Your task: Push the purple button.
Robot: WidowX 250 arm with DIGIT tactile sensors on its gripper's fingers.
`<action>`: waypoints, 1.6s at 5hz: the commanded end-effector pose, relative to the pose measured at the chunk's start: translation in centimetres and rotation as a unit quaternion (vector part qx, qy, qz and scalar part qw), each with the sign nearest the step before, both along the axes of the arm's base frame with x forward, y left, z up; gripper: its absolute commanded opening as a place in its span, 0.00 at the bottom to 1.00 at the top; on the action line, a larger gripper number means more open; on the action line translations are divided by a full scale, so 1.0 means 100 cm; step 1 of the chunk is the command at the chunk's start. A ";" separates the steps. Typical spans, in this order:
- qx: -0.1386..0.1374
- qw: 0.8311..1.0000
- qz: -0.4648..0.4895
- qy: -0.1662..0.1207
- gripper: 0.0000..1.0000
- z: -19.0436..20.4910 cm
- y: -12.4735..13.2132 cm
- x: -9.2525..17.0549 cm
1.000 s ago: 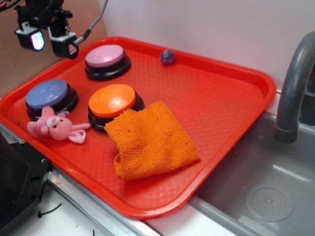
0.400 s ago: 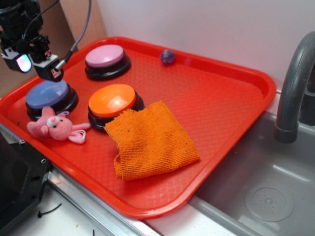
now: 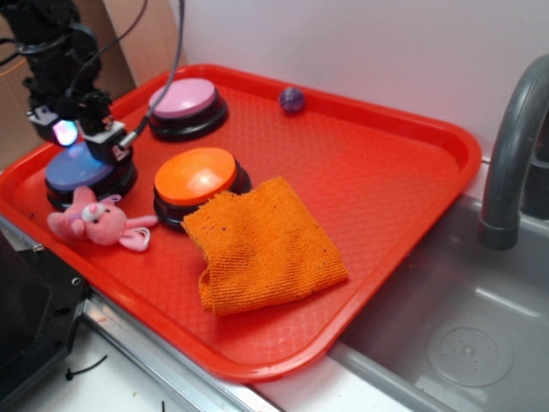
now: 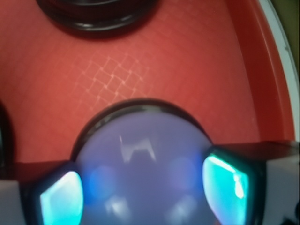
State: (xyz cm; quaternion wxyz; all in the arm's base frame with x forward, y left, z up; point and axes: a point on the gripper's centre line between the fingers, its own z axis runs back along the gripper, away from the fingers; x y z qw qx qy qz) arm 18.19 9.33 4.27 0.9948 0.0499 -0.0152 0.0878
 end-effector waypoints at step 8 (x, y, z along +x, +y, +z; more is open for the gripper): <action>0.001 1.000 -0.004 0.006 1.00 0.062 0.000 -0.001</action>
